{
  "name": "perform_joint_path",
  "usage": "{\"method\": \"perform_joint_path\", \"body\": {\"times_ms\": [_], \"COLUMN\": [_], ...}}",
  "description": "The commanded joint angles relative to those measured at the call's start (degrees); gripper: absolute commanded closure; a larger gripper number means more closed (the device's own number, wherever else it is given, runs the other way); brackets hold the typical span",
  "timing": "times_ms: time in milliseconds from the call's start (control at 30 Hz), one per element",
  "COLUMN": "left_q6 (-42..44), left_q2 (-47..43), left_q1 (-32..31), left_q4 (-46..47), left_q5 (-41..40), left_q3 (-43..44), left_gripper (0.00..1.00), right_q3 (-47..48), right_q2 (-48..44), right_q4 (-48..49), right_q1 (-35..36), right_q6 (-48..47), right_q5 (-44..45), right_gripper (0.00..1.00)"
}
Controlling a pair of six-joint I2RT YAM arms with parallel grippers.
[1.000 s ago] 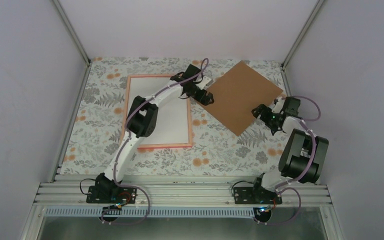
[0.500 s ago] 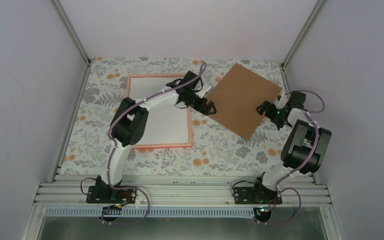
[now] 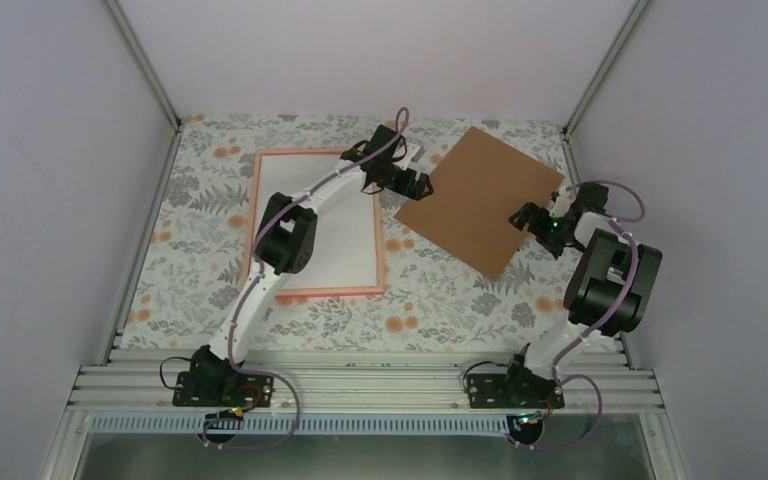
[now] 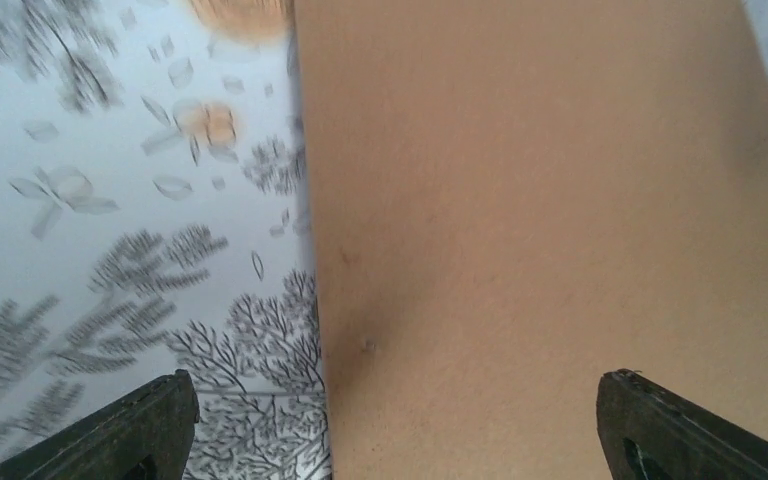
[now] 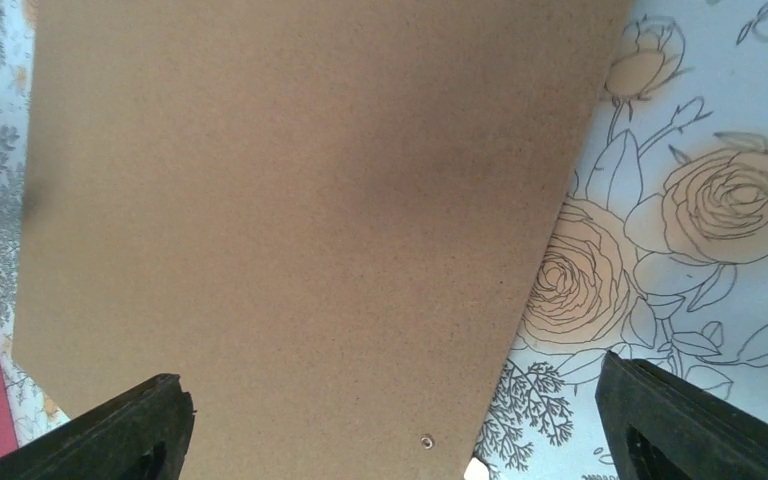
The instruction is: Put the photo into the frame
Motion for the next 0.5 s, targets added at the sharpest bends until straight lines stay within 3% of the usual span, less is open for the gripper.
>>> {"method": "perform_joint_path", "body": {"times_ms": [0,133,333,467], "left_q6": [0.33,1.31,3.72,6.87], "left_q2": [0.53,-3.26,-15.00,-20.54], "left_q1": [-0.91,-2.07,-4.50,-5.95], "left_q4": [-2.11,-2.03,5.69,6.18], "left_q5": [3.65,6.72,14.41,18.98], "left_q3": [0.52,-7.76,-31.18,-38.12], "left_gripper": [0.02,0.07,0.10,0.10], "right_q3": [0.74,1.31,2.76,4.60], "right_q2": [2.83,4.82,8.05,10.15], "right_q4": [0.13,-0.35,-1.22,-3.71], "right_q1": [-0.55,-0.76,-0.99,-1.08], "right_q6": [0.87,0.90,-0.17,-3.99], "right_q5": [-1.29,0.66,0.73,-1.70], "right_gripper": [0.00,0.00,0.00,0.02]}}
